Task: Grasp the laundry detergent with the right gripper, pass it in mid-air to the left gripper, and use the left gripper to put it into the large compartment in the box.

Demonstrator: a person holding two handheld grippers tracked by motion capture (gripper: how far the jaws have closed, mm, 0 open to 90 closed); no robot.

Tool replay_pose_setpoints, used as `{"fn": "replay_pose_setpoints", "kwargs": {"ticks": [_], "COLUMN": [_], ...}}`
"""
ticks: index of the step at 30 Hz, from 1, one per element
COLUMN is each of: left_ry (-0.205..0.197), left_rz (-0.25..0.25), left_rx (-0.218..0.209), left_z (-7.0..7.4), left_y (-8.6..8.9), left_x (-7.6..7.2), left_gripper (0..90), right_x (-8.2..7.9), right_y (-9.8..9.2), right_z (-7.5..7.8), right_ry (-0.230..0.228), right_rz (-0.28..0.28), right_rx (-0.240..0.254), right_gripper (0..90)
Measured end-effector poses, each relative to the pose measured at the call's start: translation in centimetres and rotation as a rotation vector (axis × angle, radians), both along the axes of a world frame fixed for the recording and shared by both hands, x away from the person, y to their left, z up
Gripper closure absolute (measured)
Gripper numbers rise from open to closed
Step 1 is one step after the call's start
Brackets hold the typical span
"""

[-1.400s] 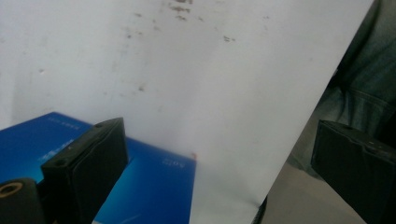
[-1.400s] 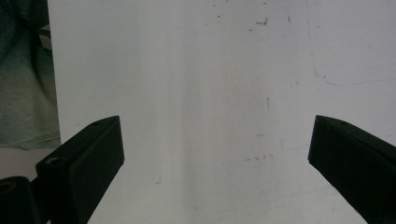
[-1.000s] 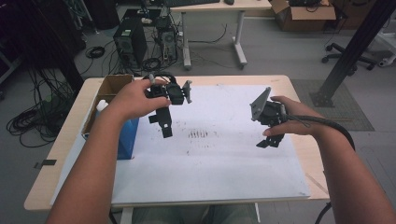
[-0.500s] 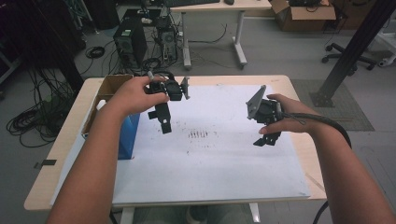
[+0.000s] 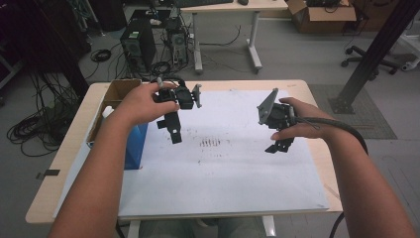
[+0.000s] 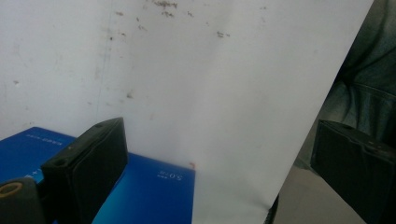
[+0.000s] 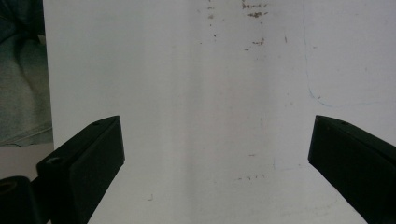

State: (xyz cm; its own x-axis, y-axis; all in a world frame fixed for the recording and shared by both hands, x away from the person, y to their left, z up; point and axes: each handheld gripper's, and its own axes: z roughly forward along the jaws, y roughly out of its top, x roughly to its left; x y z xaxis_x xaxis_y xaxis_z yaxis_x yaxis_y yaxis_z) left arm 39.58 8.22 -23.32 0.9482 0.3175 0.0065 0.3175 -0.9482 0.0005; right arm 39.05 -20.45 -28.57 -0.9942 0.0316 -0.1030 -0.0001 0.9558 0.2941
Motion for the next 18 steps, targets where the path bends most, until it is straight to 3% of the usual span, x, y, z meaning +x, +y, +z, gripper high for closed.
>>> {"fn": "replay_pose_setpoints", "kwargs": {"ticks": [18], "left_ry": [0.007], "left_rz": [0.005], "left_rx": [0.0], "left_z": [-0.08], "left_y": [-0.16], "left_x": [0.06], "left_gripper": [4.5], "right_x": [-0.28], "right_y": [-0.24], "right_z": [0.38], "right_ry": [-0.008], "right_rz": [-0.002], "right_rx": [-0.014], "right_gripper": [3.6]}}
